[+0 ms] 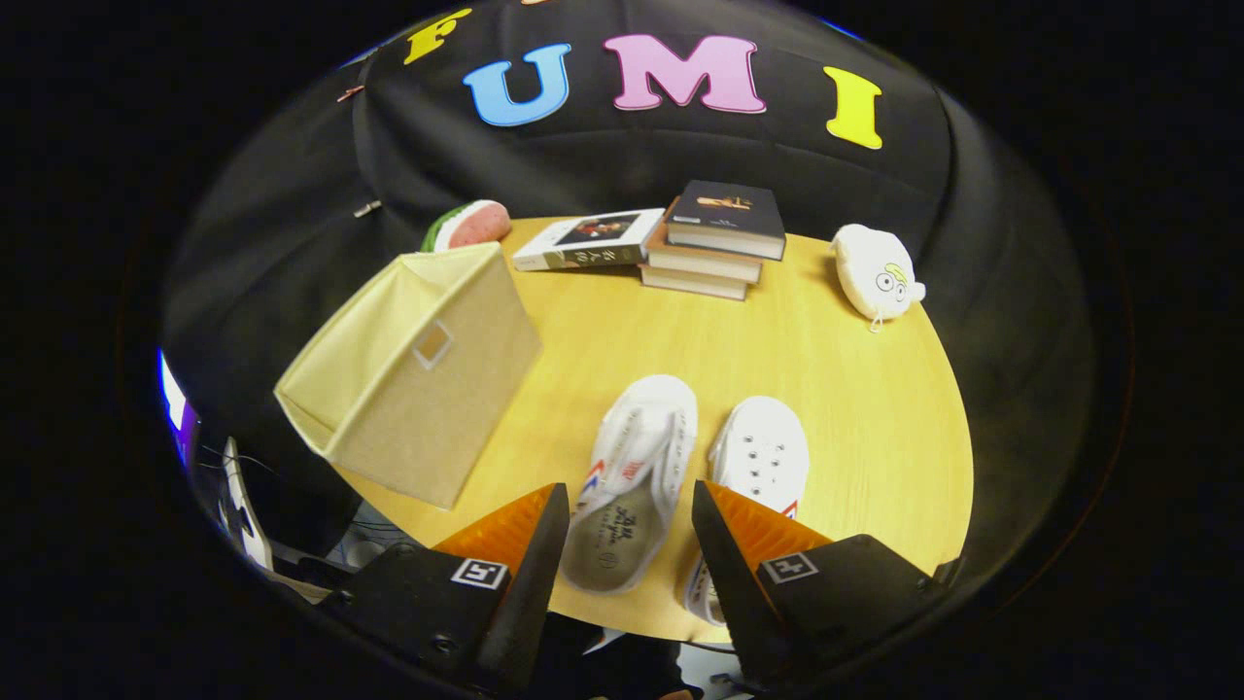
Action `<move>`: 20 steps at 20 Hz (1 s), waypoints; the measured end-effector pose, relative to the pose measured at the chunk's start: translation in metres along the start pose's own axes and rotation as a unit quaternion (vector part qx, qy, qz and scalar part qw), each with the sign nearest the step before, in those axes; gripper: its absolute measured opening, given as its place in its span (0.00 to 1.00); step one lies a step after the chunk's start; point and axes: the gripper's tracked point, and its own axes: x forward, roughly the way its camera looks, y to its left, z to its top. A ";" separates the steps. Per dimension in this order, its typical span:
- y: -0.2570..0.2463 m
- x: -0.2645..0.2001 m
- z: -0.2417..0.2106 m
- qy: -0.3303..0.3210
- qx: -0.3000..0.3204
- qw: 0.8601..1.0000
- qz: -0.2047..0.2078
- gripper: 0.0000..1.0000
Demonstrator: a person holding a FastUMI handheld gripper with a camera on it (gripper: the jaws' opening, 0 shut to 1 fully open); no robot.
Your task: Open the storage box then place both shoes into the box .Put the left shoe in first, then the right shoe, with the right side of both shoes facing outward in a uniform manner.
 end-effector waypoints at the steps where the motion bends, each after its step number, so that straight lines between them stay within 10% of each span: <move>1: -0.006 0.008 -0.006 0.009 -0.005 1.000 -0.006 0.78; 15: -0.017 0.104 -0.030 0.069 0.083 0.992 -0.061 0.43; 20: -0.020 0.102 -0.029 0.078 0.176 0.977 -0.087 0.08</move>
